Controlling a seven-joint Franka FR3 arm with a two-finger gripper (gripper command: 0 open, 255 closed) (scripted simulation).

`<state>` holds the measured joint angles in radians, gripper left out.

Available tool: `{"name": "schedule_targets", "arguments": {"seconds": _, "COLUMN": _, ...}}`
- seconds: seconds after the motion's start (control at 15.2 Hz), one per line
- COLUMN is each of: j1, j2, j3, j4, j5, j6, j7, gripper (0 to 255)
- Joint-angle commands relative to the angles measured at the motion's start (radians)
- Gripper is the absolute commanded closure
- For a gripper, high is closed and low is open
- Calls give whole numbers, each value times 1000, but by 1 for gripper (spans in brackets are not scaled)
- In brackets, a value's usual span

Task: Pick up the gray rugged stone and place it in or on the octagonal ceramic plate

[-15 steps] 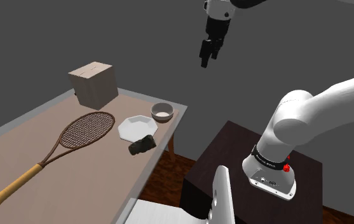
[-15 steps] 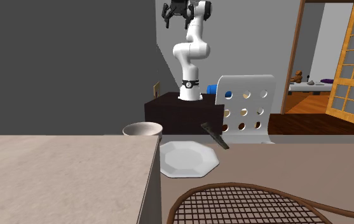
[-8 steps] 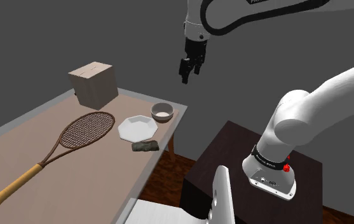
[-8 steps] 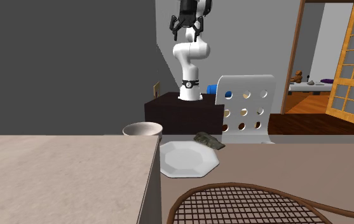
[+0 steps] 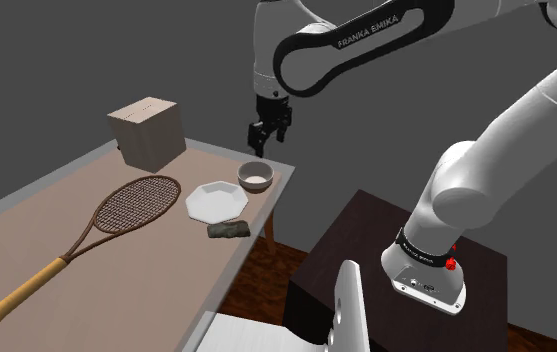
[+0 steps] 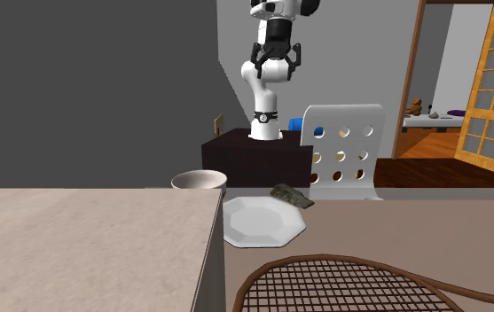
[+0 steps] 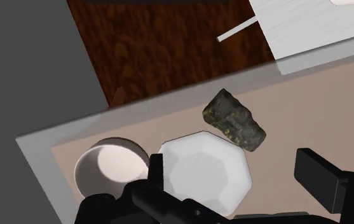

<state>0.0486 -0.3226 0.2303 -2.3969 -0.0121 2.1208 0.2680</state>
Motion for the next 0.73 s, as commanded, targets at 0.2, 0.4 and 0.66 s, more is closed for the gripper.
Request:
{"name": "schedule_targets", "arguments": {"seconds": 0.2, "j1": 4, "j2": 181, "j3": 51, "j4": 69, "j5": -33, "j6": 101, "j7": 101, "gripper": 0}}
{"name": "schedule_targets", "arguments": {"seconds": 0.4, "j1": 11, "j2": 297, "j3": 75, "j4": 126, "j5": -70, "j6": 149, "j7": 169, "gripper": 0}}
{"name": "schedule_targets", "arguments": {"seconds": 0.66, "j1": 34, "j2": 455, "j3": 89, "j4": 220, "j5": -131, "j6": 195, "j7": 259, "gripper": 0}}
